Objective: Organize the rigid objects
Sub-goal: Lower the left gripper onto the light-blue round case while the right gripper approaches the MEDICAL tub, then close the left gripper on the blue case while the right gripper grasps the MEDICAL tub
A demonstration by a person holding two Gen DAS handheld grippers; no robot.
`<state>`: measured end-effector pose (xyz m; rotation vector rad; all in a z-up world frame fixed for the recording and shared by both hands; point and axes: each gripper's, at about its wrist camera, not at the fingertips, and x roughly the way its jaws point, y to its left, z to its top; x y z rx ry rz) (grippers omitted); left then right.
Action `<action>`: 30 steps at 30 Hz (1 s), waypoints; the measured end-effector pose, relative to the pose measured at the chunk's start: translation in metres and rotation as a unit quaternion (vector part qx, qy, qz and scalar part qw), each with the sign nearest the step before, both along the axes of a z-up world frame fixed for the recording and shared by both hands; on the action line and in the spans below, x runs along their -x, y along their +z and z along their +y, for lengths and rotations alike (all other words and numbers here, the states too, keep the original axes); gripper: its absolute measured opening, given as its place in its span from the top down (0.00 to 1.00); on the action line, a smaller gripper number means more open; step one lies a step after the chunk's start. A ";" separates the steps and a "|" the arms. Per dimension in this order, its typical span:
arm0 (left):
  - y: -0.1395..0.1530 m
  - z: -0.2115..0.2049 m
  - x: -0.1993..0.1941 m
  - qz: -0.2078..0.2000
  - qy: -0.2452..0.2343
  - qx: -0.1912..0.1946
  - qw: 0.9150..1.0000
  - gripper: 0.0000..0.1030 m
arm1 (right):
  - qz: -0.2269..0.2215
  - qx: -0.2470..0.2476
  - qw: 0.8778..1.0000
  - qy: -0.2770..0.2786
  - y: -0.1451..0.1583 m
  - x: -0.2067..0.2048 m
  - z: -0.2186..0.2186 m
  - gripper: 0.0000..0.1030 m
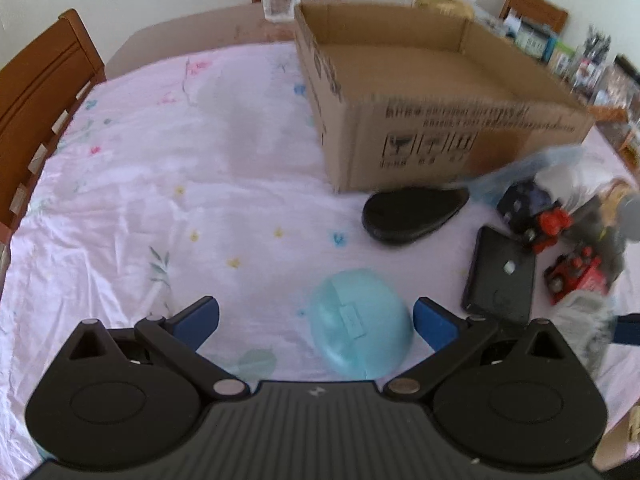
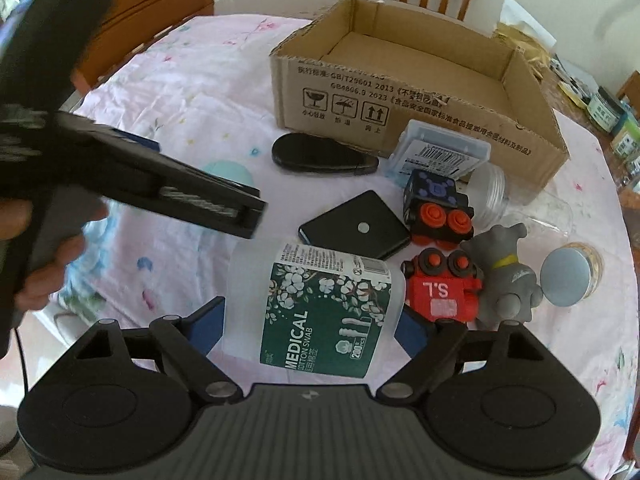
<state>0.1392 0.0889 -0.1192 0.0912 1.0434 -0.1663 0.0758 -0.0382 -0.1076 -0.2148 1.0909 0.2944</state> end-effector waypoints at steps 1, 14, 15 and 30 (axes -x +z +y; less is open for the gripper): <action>-0.002 0.001 0.001 0.001 0.002 0.000 1.000 0.00 | -0.001 0.004 1.000 0.005 0.000 0.002 0.000 0.13; -0.007 0.011 0.003 -0.008 0.010 -0.004 1.000 0.00 | -0.002 -0.028 0.999 0.020 0.001 0.002 -0.002 0.14; -0.006 0.011 0.003 -0.008 0.010 -0.005 1.000 0.00 | 0.001 -0.027 0.999 0.028 0.002 0.002 0.000 0.14; -0.002 0.005 0.008 -0.011 0.018 -0.022 1.000 0.01 | 0.017 0.002 0.999 0.048 -0.005 0.008 -0.004 0.09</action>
